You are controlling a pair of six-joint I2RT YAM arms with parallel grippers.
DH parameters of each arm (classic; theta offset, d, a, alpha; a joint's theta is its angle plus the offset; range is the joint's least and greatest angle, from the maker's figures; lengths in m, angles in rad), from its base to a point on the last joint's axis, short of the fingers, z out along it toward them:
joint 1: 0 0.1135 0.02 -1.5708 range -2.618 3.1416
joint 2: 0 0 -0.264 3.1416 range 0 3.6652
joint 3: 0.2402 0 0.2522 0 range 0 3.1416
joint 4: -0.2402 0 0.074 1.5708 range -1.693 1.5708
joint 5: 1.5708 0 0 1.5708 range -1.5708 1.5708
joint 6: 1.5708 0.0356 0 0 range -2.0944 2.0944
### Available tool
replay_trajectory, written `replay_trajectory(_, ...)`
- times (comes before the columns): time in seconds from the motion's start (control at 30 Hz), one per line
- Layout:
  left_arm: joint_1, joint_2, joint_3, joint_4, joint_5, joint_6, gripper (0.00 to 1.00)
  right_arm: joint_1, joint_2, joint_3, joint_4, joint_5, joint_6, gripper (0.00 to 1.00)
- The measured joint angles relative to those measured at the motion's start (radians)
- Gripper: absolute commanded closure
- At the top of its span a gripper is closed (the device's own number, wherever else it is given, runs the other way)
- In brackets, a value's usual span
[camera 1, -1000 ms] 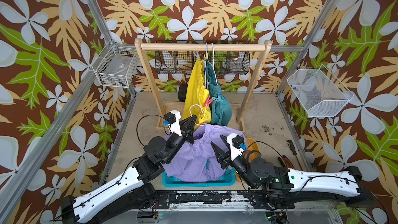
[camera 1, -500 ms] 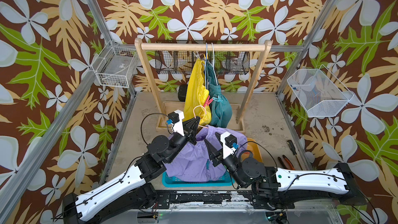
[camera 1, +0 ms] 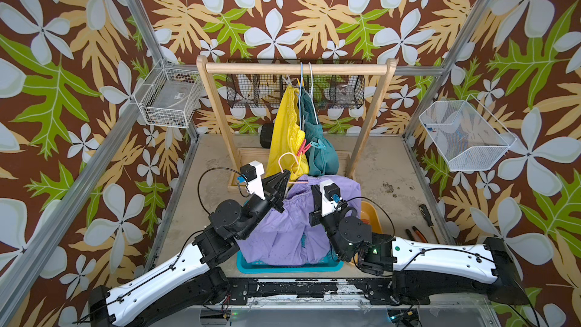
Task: Remove the clothespins securing shorts to the hanger
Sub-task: Remove the shorts from the hanger.
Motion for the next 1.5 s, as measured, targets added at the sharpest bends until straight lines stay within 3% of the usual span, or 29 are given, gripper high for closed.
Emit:
replay_trajectory(0.43,0.0,-0.035,-0.033,-0.008,0.057,0.09,1.0,-0.05,-0.239,-0.054,-0.131,-0.095,0.087,1.0)
replay_trajectory(0.5,0.0,-0.047,-0.037,-0.008,0.061,0.108,1.0,-0.075,-0.274,-0.045,-0.167,-0.141,0.114,0.82)
replay_trajectory(0.6,0.0,-0.049,-0.038,-0.006,0.061,0.128,1.0,-0.088,-0.297,-0.028,-0.196,-0.223,0.127,0.66)
replay_trajectory(0.77,0.0,-0.032,-0.034,-0.008,0.068,0.138,1.0,-0.086,-0.259,-0.01,-0.208,-0.378,0.132,0.58)
replay_trajectory(0.9,0.0,-0.023,-0.027,-0.008,0.068,0.138,1.0,-0.016,-0.186,0.014,-0.201,-0.417,0.126,0.55)
replay_trajectory(1.03,0.0,-0.022,-0.022,-0.01,0.068,0.138,1.0,0.015,-0.14,0.021,-0.201,-0.387,0.117,0.54)
replay_trajectory(1.23,0.0,-0.023,-0.021,-0.011,0.069,0.138,1.0,0.02,-0.081,0.03,-0.209,-0.236,0.117,0.54)
replay_trajectory(1.5,0.0,-0.019,-0.018,-0.014,0.088,0.126,1.0,0.016,0.006,0.054,-0.227,-0.083,0.088,0.65)
